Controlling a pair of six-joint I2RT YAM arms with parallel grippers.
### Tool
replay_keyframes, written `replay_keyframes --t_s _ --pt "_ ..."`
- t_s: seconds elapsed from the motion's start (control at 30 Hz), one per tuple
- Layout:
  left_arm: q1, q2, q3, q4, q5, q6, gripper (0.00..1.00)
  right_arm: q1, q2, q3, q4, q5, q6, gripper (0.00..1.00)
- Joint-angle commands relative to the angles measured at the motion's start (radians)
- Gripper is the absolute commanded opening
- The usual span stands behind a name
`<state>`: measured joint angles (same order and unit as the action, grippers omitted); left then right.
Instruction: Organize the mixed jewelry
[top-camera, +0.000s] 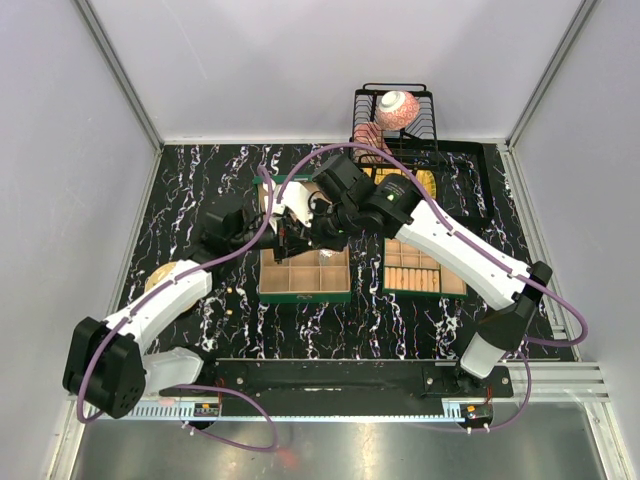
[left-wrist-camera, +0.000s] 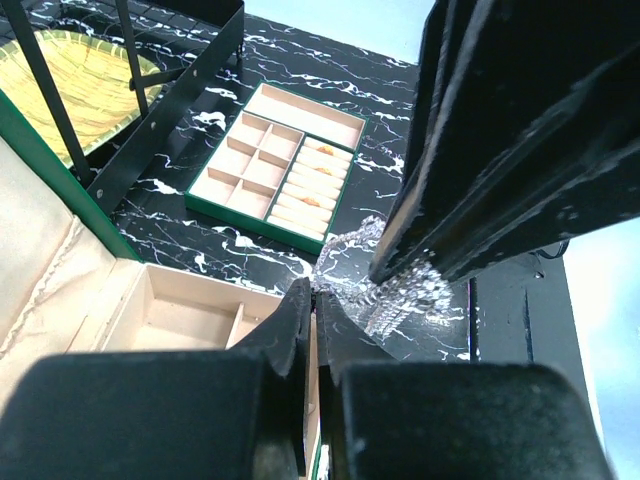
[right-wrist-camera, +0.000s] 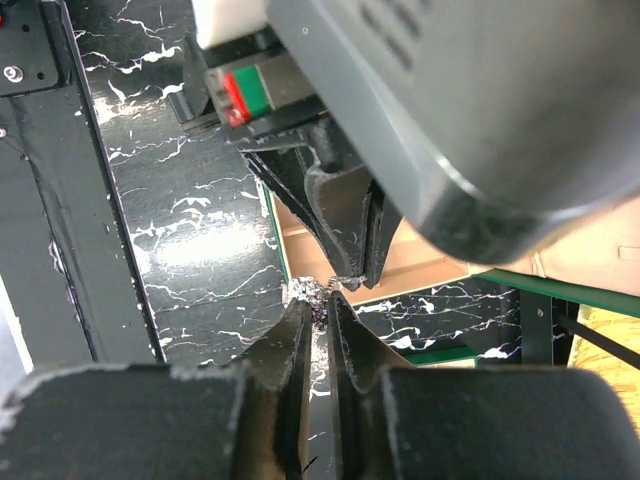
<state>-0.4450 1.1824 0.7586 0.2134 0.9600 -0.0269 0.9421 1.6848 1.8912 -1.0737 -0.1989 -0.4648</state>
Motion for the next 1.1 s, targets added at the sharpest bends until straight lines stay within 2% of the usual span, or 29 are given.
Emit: replay_keyframes --t_s 0.0,0.2,0.73,0.87,1.07 --pt "-0.003 -0.052 0.015 0.057 0.02 0.001 0.0 -0.006 -0.022 -0.01 0.031 0.023 0.008 0.07" --pt "0.002 -0.081 0.048 0.024 -0.003 0.021 0.0 -0.008 -0.039 -0.037 0.035 0.023 0.014 0.17" --pt "0.032 -0.092 0.157 -0.161 -0.056 0.171 0.0 -0.014 -0.112 -0.078 0.024 0.024 0.014 0.22" --pt "0.032 -0.096 0.209 -0.232 -0.058 0.225 0.0 -0.042 -0.128 -0.095 0.047 0.029 0.028 0.25" --pt "0.031 -0.109 0.289 -0.367 -0.063 0.271 0.0 -0.14 -0.151 -0.119 0.107 -0.029 0.06 0.34"
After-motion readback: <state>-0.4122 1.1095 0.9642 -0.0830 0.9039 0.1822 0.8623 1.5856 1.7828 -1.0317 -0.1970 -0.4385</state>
